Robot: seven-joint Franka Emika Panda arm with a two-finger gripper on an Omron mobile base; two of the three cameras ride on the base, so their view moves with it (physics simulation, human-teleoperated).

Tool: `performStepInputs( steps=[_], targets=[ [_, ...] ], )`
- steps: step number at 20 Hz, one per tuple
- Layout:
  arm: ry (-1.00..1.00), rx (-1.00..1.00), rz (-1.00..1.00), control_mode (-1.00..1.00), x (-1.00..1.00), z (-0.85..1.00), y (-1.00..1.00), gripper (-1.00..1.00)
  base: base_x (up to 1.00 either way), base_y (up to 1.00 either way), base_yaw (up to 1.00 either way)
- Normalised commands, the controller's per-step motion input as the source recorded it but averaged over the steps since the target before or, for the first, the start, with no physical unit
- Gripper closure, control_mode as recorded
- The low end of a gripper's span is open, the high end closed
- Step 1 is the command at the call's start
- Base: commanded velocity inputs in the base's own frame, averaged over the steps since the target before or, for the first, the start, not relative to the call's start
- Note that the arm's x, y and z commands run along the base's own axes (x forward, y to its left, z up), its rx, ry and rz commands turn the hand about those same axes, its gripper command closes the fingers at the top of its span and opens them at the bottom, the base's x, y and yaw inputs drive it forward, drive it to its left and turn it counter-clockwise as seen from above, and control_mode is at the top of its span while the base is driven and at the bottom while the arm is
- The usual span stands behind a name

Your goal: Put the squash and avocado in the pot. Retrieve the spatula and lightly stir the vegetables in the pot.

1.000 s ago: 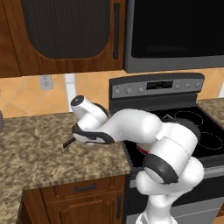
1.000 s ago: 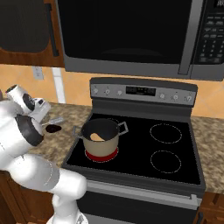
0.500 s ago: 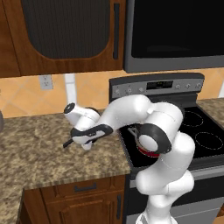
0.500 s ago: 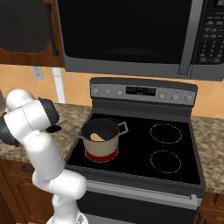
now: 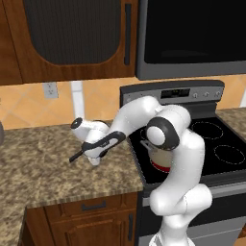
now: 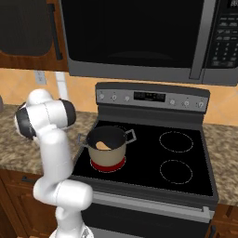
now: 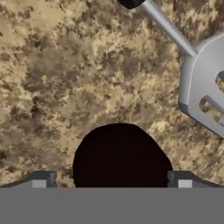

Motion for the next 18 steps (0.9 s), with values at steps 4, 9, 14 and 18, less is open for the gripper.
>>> performStepInputs(
  steps=[4, 9, 14, 18],
  targets=[
    [0.0, 0.0, 0.06, -1.0, 0.17, -0.37, 0.0, -1.0, 0.0, 0.0, 0.0],
    [0.0, 0.0, 0.03, -1.0, -0.02, -0.16, 0.0, 1.0, 0.0, 0.0, 0.0],
    [-0.12, 0.0, -0.02, -1.0, -0.41, 0.14, -0.17, 1.0, 0.0, 0.0, 0.0],
    [-0.35, 0.0, 0.12, -1.0, -0.98, 0.81, -0.61, 1.0, 0.0, 0.0, 0.0]
  ],
)
